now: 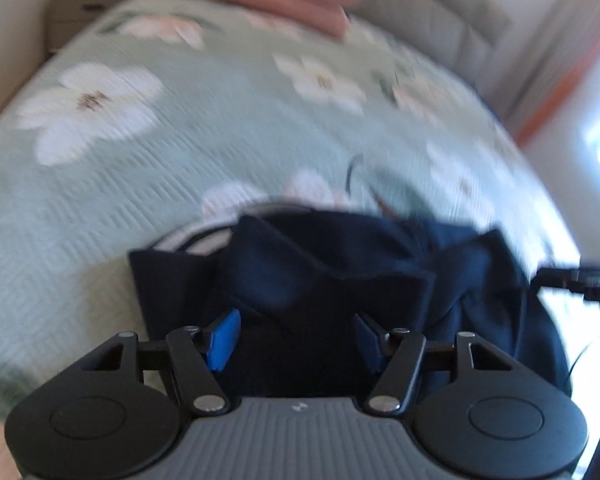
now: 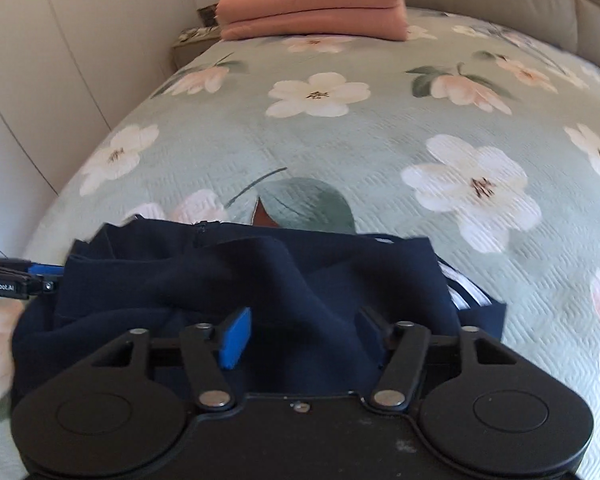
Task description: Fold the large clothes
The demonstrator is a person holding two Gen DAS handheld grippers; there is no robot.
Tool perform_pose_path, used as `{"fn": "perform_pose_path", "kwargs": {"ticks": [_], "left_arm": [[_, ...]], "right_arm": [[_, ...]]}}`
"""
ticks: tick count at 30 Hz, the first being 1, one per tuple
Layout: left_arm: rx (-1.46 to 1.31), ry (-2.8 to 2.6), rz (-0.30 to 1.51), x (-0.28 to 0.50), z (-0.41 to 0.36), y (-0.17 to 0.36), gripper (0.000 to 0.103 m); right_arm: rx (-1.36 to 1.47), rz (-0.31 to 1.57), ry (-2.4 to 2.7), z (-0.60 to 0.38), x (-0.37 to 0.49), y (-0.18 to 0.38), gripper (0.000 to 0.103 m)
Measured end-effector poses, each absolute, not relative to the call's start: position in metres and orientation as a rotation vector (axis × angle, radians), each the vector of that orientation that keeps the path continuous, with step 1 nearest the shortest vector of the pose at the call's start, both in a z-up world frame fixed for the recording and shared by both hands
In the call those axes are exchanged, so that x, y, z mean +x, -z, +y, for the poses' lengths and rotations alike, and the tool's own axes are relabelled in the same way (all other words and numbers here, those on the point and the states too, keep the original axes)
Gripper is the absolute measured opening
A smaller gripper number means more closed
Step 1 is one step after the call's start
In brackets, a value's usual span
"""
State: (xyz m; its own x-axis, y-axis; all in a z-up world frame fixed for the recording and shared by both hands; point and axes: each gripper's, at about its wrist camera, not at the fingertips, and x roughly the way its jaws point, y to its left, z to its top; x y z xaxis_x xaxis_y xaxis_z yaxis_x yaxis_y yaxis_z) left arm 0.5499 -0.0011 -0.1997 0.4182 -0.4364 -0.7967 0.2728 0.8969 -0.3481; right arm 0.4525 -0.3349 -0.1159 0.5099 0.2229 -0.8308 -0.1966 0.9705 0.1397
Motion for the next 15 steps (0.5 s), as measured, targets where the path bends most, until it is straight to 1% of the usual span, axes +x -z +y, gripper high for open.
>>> {"fn": "perform_pose_path", "kwargs": {"ticks": [2, 3, 4, 5, 6, 8, 11, 12, 13, 14, 15], "left_arm": [[-0.127, 0.442, 1.066, 0.555, -0.008, 0.211, 0.043], [-0.107, 0.427, 1.069, 0.556, -0.012, 0.214, 0.011], [-0.087, 0.417, 1.047, 0.555, -0.015, 0.216, 0.004], [-0.090, 0.421, 1.028, 0.553, -0.016, 0.215, 0.003], [-0.108, 0.418, 1.007, 0.551, -0.014, 0.213, 0.003], [-0.181, 0.390, 0.948, 0.542, -0.001, 0.198, 0.003], [-0.374, 0.299, 0.812, 0.535, 0.033, 0.172, 0.003], [-0.429, 0.240, 0.769, 0.534, 0.046, 0.164, 0.000], [-0.457, 0.173, 0.739, 0.535, 0.056, 0.158, 0.000], [-0.473, 0.110, 0.711, 0.537, 0.065, 0.155, 0.000], [-0.483, 0.053, 0.690, 0.540, 0.071, 0.156, 0.000]], "right_arm": [[0.005, 1.019, -0.256, -0.322, 0.462, 0.126, 0.074], [0.000, 1.027, -0.243, -0.315, 0.468, 0.132, 0.073], [-0.007, 1.037, -0.228, -0.308, 0.472, 0.140, 0.071], [-0.028, 1.051, -0.220, -0.301, 0.476, 0.146, 0.045], [-0.051, 1.044, -0.217, -0.295, 0.476, 0.150, 0.010], [-0.073, 0.963, -0.202, -0.289, 0.468, 0.142, 0.006], [-0.107, 0.791, -0.104, -0.293, 0.454, 0.108, 0.005], [-0.090, 0.760, -0.072, -0.299, 0.455, 0.099, 0.005], [-0.069, 0.753, -0.056, -0.306, 0.461, 0.095, 0.005], [-0.040, 0.763, -0.052, -0.313, 0.468, 0.097, 0.007], [-0.017, 0.789, -0.041, -0.317, 0.478, 0.106, 0.013]]}}
